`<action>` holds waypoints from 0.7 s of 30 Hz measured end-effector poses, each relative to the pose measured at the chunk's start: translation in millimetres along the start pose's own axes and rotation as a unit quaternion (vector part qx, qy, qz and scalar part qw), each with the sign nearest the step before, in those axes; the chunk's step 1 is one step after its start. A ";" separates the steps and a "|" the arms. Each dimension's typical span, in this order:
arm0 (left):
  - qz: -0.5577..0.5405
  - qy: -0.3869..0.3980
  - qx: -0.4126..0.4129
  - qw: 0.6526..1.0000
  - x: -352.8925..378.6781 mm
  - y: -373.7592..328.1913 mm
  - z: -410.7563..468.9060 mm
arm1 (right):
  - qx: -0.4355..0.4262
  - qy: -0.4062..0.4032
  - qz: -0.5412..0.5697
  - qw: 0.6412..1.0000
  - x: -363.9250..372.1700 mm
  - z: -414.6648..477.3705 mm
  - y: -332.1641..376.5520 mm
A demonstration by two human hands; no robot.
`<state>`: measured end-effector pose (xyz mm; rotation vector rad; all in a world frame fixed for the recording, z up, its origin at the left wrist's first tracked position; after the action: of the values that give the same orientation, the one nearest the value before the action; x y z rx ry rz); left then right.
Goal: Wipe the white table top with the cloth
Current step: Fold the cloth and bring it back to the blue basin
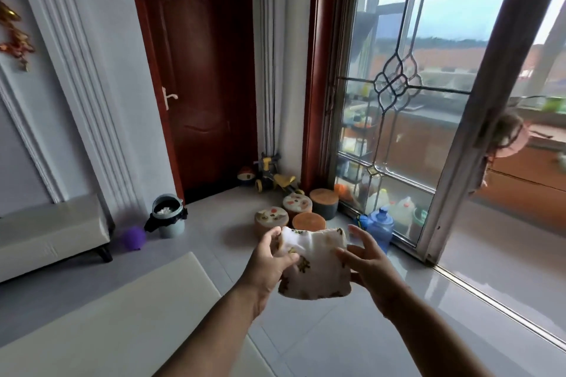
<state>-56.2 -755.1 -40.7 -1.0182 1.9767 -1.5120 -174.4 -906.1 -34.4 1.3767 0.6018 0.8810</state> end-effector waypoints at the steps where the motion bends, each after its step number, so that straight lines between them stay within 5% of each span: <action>1: -0.002 -0.003 -0.001 1.000 7.5 -1.1 -1.3 | 0.001 -0.018 0.001 1.000 -8.0 -5.9 2.1; 8: -0.033 0.059 -0.055 0.996 67.7 24.7 5.9 | -0.003 -0.171 0.008 0.985 -64.9 -62.4 -8.4; 21: 0.139 0.274 -0.120 0.944 186.9 141.4 -35.6 | 0.021 -0.431 0.016 0.902 -147.9 -237.2 -72.5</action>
<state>-239.2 -859.8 -149.0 -0.3840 2.6066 -1.5291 -436.2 -888.6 -155.2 1.6412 -0.0925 0.2091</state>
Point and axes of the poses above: each hand's wrist, its own z-axis towards the middle knuckle, its own x-axis out of the palm, y = z × x, the point moved 5 cm from there along z, towards the middle knuckle, and after that the axes turned 13 degrees about -x, right-handed, at the moved point
